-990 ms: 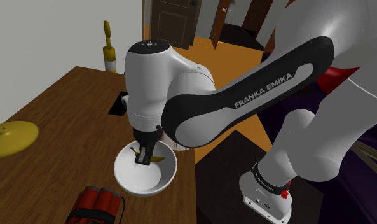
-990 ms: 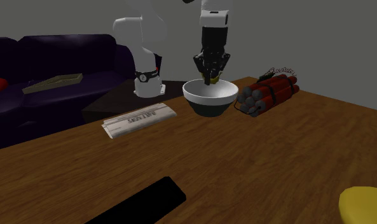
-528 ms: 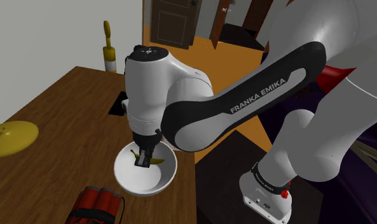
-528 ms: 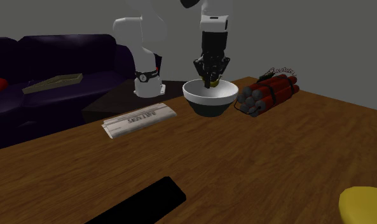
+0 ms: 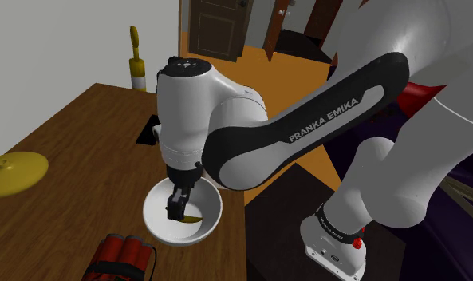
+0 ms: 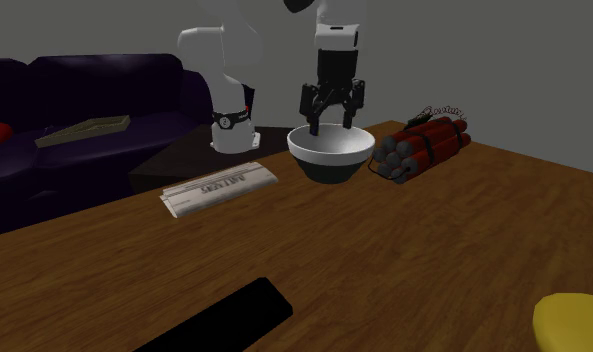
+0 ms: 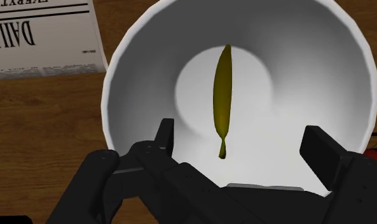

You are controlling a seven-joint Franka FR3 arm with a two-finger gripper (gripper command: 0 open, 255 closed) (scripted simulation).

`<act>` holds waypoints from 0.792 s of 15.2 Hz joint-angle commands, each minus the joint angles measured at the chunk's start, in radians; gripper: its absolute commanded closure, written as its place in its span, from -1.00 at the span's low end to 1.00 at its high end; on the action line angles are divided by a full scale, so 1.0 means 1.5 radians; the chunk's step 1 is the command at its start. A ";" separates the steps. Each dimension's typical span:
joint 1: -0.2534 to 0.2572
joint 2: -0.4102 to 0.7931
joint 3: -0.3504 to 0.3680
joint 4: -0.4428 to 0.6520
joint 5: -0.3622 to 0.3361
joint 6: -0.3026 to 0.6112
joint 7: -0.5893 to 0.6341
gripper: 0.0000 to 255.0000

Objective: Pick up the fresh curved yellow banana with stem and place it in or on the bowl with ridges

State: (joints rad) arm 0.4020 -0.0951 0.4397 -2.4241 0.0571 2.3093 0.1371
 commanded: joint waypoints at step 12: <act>0.002 -0.053 -0.008 0.042 0.021 -0.091 -0.017 -1.00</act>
